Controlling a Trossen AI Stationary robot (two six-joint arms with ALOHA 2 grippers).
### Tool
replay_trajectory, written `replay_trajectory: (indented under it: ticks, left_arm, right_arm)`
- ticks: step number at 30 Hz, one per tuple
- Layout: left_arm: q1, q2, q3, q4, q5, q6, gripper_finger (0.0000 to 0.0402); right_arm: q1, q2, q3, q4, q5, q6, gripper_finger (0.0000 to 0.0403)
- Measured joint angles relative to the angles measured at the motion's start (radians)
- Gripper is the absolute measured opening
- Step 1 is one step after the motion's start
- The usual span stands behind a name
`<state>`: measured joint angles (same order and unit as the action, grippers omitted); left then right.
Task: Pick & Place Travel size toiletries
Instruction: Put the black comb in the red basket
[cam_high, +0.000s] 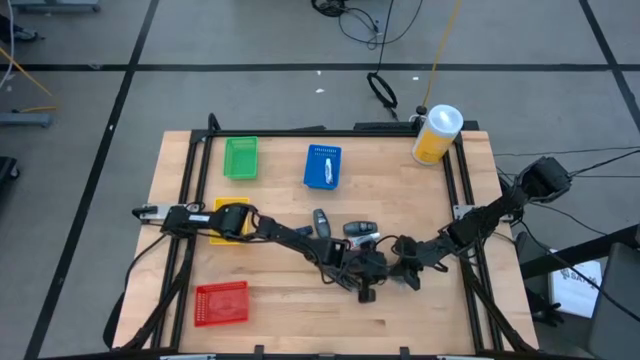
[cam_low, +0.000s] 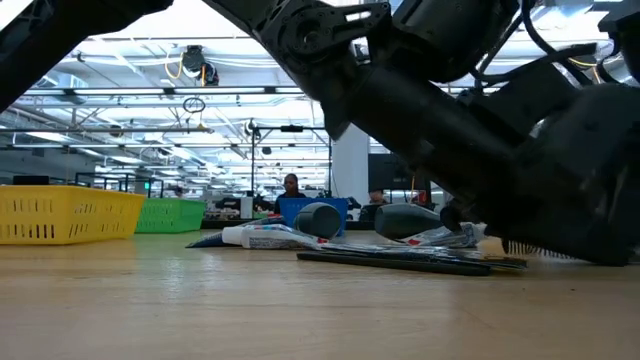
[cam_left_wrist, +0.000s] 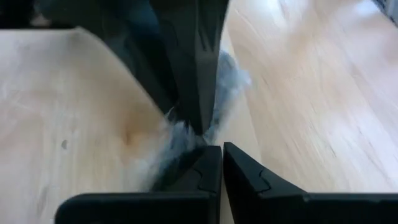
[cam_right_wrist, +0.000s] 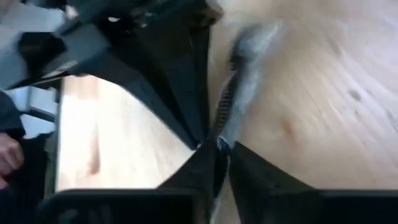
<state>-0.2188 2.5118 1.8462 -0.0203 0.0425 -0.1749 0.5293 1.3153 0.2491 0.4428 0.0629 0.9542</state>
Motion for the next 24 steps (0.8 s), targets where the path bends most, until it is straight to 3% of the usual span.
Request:
replay_trajectory:
  ticks: [6,10,17,21,24]
  left_arm:
    - [-0.004,-0.108,-0.003,-0.244,0.027,0.021,0.0021]
    - [-0.023,-0.205,-0.002,-0.38,-0.05,0.042,0.0021]
    - [-0.091,-0.296,0.0,-0.335,-0.334,0.129,0.0021]
    - [-0.089,-0.285,0.002,-0.257,-0.32,0.182,0.0027]
    - [-0.071,-0.267,0.001,-0.261,-0.312,0.167,0.0059]
  right_arm:
    - [0.001,-0.026,-0.001,-0.006,0.034,-0.055,0.0021]
    - [0.0,-0.027,-0.002,0.012,0.076,-0.127,0.0011]
    - [-0.014,0.007,-0.002,0.192,0.124,-0.268,0.0015]
    - [-0.018,0.019,0.0,0.264,0.146,-0.351,0.0014]
    - [-0.018,0.025,0.001,0.277,0.176,-0.395,0.001]
